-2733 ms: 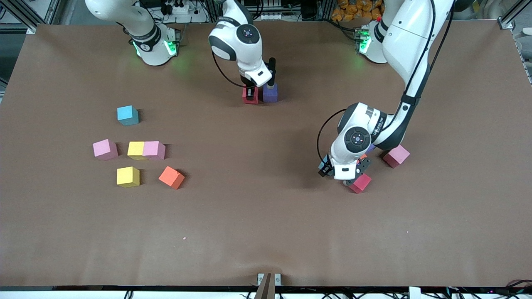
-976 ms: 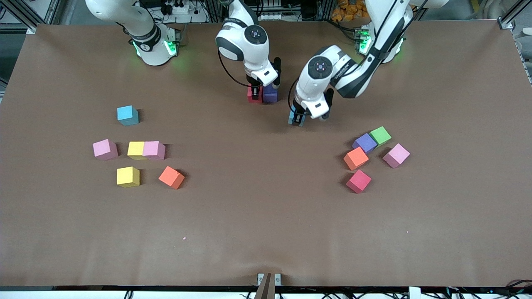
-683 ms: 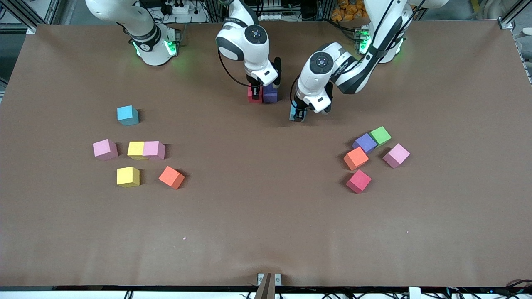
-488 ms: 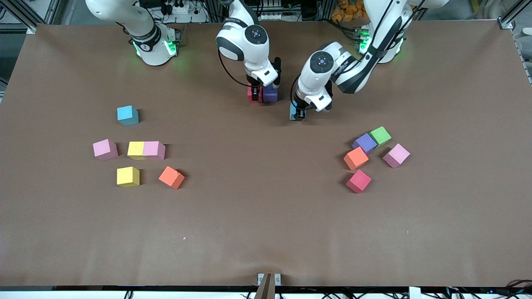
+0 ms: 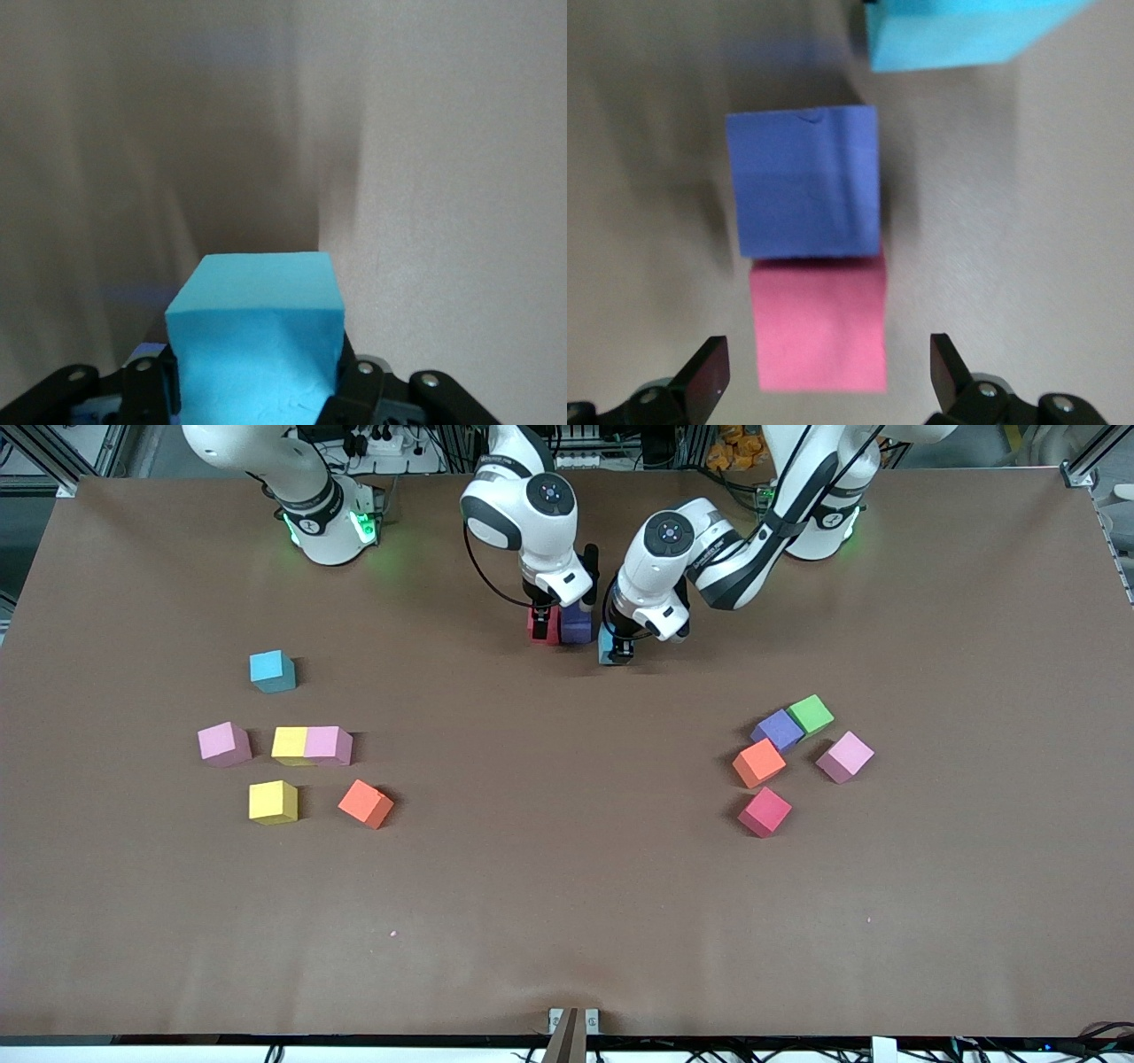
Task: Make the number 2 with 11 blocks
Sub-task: 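Grasp the lavender cube with the right gripper while the left gripper withdraws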
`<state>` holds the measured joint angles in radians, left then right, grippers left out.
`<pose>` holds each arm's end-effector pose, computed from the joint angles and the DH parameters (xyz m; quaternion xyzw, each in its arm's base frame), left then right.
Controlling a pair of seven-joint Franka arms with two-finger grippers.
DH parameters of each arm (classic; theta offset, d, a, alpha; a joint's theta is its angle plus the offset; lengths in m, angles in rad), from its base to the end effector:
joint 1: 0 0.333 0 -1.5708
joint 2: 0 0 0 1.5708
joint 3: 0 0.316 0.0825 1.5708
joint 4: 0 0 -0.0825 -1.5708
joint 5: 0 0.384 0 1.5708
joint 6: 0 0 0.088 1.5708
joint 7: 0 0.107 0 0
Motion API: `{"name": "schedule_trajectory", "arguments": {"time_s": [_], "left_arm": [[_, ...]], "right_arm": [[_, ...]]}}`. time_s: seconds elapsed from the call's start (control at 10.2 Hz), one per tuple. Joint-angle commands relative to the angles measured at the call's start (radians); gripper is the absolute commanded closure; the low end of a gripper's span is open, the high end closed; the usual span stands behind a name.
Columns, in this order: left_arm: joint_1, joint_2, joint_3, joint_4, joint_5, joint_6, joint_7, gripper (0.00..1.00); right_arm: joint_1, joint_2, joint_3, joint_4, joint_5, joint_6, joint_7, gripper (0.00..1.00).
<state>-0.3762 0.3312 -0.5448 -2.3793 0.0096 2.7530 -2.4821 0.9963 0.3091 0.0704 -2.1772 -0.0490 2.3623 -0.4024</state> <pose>0.3049 -0.4152 0.2124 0.6993 0.7087 -0.0871 0.0340 0.2652 0.4799 0.2381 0.7289 0.6818 -0.0563 0.0251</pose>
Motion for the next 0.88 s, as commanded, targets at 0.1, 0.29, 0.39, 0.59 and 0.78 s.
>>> {"name": "schedule_trajectory", "arguments": {"time_s": [0.1, 0.29, 0.39, 0.59, 0.78], "left_arm": [[-0.006, -0.004, -0.02, -0.027, -0.023, 0.023, -0.049, 1.0], [-0.007, -0.004, -0.03, -0.037, -0.023, 0.023, -0.052, 1.0], [-0.01, -0.004, -0.032, -0.04, -0.023, 0.023, -0.054, 1.0], [-0.03, -0.003, -0.032, -0.041, -0.023, 0.023, -0.079, 1.0], [-0.05, 0.005, -0.032, -0.043, -0.023, 0.023, -0.089, 1.0]], "right_arm": [[-0.14, -0.077, -0.001, 0.025, 0.009, -0.133, -0.006, 0.0], [-0.212, -0.077, -0.004, 0.043, 0.005, -0.169, -0.042, 0.0], [-0.258, -0.074, -0.004, 0.037, 0.0, -0.169, -0.082, 0.0], [-0.379, -0.071, -0.006, 0.025, -0.005, -0.167, -0.25, 0.0], [-0.49, -0.073, -0.009, 0.016, -0.053, -0.158, -0.408, 0.0]]}}
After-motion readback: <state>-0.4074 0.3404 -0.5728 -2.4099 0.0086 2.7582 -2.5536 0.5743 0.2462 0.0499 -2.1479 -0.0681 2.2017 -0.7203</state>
